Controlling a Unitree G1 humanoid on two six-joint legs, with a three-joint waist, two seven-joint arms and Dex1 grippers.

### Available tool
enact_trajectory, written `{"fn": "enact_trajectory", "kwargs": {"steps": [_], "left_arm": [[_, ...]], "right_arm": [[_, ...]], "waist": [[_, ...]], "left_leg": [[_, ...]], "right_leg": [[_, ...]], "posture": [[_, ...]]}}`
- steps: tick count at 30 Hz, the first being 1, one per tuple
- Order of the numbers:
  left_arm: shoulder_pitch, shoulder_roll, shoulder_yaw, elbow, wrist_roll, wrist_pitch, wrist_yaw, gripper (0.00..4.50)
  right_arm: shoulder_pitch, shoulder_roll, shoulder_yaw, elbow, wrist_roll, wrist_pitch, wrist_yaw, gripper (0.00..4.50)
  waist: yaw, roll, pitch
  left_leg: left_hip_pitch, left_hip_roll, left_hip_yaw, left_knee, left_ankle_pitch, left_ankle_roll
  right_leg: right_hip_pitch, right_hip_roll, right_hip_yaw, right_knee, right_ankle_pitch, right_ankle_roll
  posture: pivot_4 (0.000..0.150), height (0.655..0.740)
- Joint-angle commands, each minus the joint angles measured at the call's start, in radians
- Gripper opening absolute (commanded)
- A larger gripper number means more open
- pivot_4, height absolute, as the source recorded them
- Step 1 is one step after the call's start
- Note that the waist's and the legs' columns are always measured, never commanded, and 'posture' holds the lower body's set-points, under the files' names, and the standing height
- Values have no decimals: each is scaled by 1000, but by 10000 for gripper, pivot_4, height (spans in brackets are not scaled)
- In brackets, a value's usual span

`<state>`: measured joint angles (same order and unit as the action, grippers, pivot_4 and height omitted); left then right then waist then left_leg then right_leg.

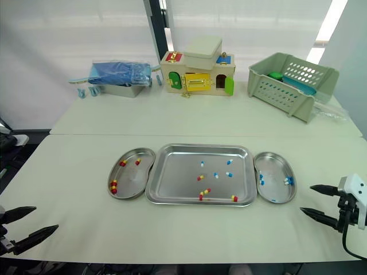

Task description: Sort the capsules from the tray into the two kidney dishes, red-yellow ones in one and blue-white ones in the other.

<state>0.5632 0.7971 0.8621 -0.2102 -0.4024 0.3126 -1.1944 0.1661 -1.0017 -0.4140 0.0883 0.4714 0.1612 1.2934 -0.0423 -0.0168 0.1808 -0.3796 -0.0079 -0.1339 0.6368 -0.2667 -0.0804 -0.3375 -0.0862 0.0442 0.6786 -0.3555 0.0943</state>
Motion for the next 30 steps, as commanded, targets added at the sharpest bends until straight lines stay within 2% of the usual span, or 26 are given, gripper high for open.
{"fn": "enact_trajectory", "kwargs": {"steps": [1, 5, 6, 10, 14, 18, 22, 30], "left_arm": [[31, -7, 1, -53, -39, -52, -45, 44726], [24, -12, -10, -68, -69, -55, -48, 44726], [7, 9, -24, -87, -90, 15, -23, 44726], [-187, 76, -147, -162, -184, 184, 86, 44726], [-367, 148, -347, -207, -198, 310, 138, 44726], [-559, 157, -575, -206, -180, 370, 165, 44726], [-707, 142, -718, -174, -152, 381, 175, 44726], [-917, 70, -976, -81, 10, 285, 160, 44726]], "right_arm": [[-27, -30, -18, 9, 1, -4, 31, 45000], [-14, -27, -34, -17, 14, 9, 42, 45000], [21, -12, -47, -57, 23, 10, 43, 45000], [170, 83, -67, -237, 65, 25, 12, 45000], [255, 179, -48, -362, 65, 4, -35, 45000], [311, 239, -18, -475, 65, 5, -75, 45000], [341, 271, 15, -555, 55, 13, -128, 45000], [337, 309, 80, -646, 50, 53, -248, 45000]], "waist": [[1, 0, 0], [1, 0, 0], [2, 0, 0], [21, 0, 0], [14, -1, -1], [-6, 1, -1], [-12, 1, -1], [-2, 1, -1]], "left_leg": [[0, 0, 0, 0, 0, 0], [0, 0, 0, 0, 0, 0], [0, 0, 0, 0, 0, 0], [-1, 0, -4, 0, 0, 0], [0, 0, -2, 1, 0, 0], [1, 0, -1, 0, 0, 0], [1, 1, -1, 0, 0, 0], [0, 0, -2, 1, 0, 0]], "right_leg": [[0, 0, 0, 0, 0, 0], [0, 0, 0, 0, 0, 0], [0, 0, 0, 0, 0, 0], [1, 0, -4, 0, 0, 0], [2, 0, -2, 0, 0, 0], [1, 1, -1, 1, 0, 0], [1, 1, -1, 1, 0, 0], [1, 1, -1, 1, 0, 0]], "posture": [[1500, 7400], [1500, 7400], [1500, 7400], [1500, 7400], [1500, 7400], [1500, 7400], [1500, 7400], [1500, 7400]]}}
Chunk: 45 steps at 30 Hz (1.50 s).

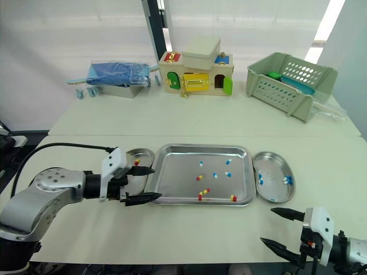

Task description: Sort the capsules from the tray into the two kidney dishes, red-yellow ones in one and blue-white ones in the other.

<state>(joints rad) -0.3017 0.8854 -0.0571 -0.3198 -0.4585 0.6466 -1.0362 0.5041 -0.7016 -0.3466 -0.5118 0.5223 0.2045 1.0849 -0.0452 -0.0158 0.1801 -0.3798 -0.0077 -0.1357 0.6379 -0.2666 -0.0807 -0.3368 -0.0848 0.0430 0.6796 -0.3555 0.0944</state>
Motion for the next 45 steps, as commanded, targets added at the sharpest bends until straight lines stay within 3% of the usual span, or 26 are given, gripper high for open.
{"fn": "enact_trajectory", "kwargs": {"steps": [1, 13, 16, 19, 43, 45], "left_arm": [[-75, -29, -88, 49, 96, -66, 2, 44726], [-297, -250, -262, 312, 278, -140, 39, 44726], [-327, -287, -287, 338, 301, -141, 34, 38883], [-353, -315, -299, 361, 320, -131, 38, 29937], [-360, -407, -360, 388, 422, -45, 75, 29937], [-361, -407, -360, 390, 422, -45, 67, 26289]], "right_arm": [[-4, 16, 21, -54, 0, 15, -56, 45000], [26, 93, 110, -104, -43, 3, -175, 45000], [25, 97, 115, -104, -42, -1, -187, 45000], [25, 99, 120, -105, -41, -1, -197, 45000], [34, 98, 171, -142, -39, 4, -266, 45000], [35, 98, 171, -142, -39, 3, -268, 45000]], "waist": [[3, 0, 0], [11, 0, 0], [11, 0, 0], [11, 0, 0], [12, 0, 0], [12, 0, 0]], "left_leg": [[0, 0, 0, 0, 0, 0], [-2, -1, -1, 3, 0, 0], [-2, -1, -1, 4, 0, 0], [-2, -1, -1, 4, 0, 0], [-2, -1, -1, 4, 0, 0], [-2, -1, -1, 4, 0, 0]], "right_leg": [[0, 0, 0, 0, 0, 0], [0, 0, -1, 0, 0, 0], [0, 0, -1, 1, 0, 0], [0, 0, -1, 1, 0, 0], [0, 0, -1, 1, 0, 0], [0, 0, -1, 1, 0, 0]], "posture": [[1500, 7400], [1500, 7400], [1500, 7400], [1500, 7400], [1500, 7400], [1500, 7400]]}}
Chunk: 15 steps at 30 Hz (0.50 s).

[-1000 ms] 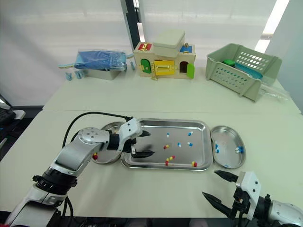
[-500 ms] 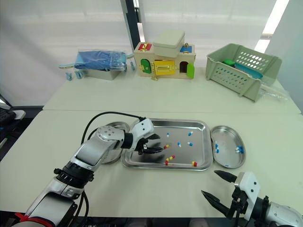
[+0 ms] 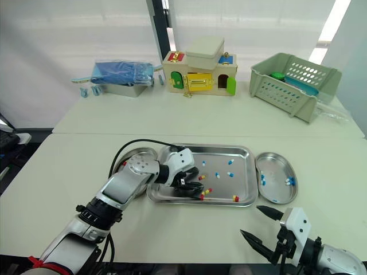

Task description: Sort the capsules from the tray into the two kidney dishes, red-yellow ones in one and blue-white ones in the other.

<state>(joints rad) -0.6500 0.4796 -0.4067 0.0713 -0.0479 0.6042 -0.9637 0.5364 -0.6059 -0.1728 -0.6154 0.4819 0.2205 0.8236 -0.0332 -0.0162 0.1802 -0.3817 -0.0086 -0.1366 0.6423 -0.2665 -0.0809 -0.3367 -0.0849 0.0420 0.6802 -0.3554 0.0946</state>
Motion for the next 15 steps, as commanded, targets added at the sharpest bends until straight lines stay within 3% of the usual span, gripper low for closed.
{"fn": "enact_trajectory", "kwargs": {"steps": [1, 9, 15], "left_arm": [[-12, -1, -11, -2, 12, -3, -9, 24130], [-12, -3, -9, 1, 15, -6, -15, 228], [-10, -1, -8, -2, 11, -10, -23, 228]], "right_arm": [[4, 3, -3, -38, 1, -14, -7, 45000], [8, 6, -2, -31, -2, -22, -4, 45000], [14, 3, -4, -28, -1, -27, 0, 45000]], "waist": [[0, 0, 0], [0, 0, 0], [0, 0, 0]], "left_leg": [[0, 0, 0, 0, 0, 0], [0, 0, 0, 0, 0, 0], [0, 0, 0, 0, 0, 0]], "right_leg": [[0, 0, 0, 0, 0, 0], [0, 0, 0, 0, 0, 0], [0, 0, 0, 0, 0, 0]], "posture": [[1500, 7400], [1500, 7400], [1500, 7400]]}}
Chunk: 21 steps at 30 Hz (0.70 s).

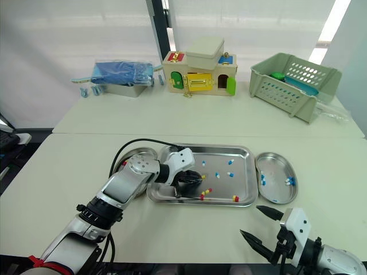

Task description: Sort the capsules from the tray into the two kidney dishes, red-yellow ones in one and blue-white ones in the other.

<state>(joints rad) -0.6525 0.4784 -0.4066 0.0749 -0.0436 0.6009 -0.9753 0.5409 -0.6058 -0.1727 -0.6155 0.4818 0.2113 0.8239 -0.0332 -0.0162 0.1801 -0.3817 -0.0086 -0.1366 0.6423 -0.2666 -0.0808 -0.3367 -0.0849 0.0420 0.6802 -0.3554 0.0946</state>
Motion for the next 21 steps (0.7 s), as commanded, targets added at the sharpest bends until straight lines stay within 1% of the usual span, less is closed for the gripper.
{"fn": "enact_trajectory", "kwargs": {"steps": [1, 10, 17, 21], "left_arm": [[-7, 0, -7, -6, 6, -8, -12, 228], [-4, 24, 39, -79, -34, 43, -30, 228], [56, 136, 144, -216, -92, 159, -13, 228], [118, 204, 246, -305, -134, 257, 21, 228]], "right_arm": [[10, 3, -4, -28, -1, -18, 0, 45000], [9, -8, 1, -37, 6, -20, 16, 45000], [-4, -35, 10, -25, 5, -31, 60, 45000], [-18, -55, 19, -15, 8, -38, 99, 45000]], "waist": [[0, 0, 0], [-1, 0, 0], [-4, 0, 0], [-3, 0, 0]], "left_leg": [[0, 0, 0, 0, 0, 0], [0, 0, 0, 0, 0, 0], [0, 0, 0, 0, 0, 0], [0, 0, 0, 0, 0, 0]], "right_leg": [[0, 0, 0, 0, 0, 0], [0, 0, 0, 0, 0, 0], [0, 0, 0, 0, 0, 0], [0, 0, 0, 0, 0, 0]], "posture": [[1500, 7400], [1500, 7400], [1500, 7400], [1500, 7400]]}}
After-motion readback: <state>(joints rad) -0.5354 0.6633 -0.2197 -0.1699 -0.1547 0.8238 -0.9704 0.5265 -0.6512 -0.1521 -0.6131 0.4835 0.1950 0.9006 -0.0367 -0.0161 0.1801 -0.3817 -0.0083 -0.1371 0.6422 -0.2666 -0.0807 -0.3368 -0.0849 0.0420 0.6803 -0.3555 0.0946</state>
